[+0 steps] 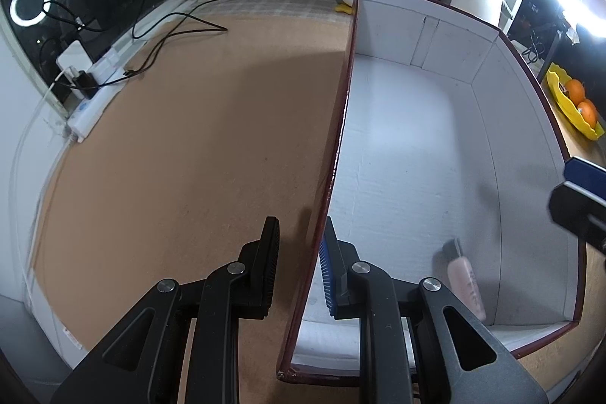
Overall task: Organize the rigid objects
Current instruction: 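Carry the tube into the white box and open the right gripper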
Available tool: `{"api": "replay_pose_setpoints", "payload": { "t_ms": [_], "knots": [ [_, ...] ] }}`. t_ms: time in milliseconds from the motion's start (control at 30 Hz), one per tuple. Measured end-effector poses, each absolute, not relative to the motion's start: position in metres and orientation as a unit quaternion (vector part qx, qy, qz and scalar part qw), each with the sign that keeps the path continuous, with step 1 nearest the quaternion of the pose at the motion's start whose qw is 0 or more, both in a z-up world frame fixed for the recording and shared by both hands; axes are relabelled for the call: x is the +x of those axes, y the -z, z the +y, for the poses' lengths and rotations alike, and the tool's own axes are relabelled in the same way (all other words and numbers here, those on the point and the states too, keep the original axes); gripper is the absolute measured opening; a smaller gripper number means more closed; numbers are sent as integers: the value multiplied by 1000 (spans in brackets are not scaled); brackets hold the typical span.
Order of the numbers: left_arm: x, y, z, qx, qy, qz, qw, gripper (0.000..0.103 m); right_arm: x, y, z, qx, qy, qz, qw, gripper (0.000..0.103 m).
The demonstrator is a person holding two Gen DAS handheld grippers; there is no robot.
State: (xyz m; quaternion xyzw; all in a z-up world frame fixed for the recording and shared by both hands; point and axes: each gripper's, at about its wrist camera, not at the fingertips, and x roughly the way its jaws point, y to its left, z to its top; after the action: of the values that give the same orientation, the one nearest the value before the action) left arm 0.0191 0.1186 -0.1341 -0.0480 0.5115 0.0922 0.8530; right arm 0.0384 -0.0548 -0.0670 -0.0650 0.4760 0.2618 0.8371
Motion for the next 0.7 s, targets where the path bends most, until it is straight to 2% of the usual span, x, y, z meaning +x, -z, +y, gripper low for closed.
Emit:
{"api": "replay_pose_setpoints", "payload": {
  "t_ms": [467,533,700],
  "knots": [
    [21,136,115,-37,-88,516,851,19,35,53,-153,9,-176,469,865,43],
    [22,135,115,-37,-88,517,851,13,34,54,-171,18,-155,471,868,43],
    [20,126,117,-45,-77,511,855,12,31,66,-211,38,-106,482,869,43]
  ]
}}
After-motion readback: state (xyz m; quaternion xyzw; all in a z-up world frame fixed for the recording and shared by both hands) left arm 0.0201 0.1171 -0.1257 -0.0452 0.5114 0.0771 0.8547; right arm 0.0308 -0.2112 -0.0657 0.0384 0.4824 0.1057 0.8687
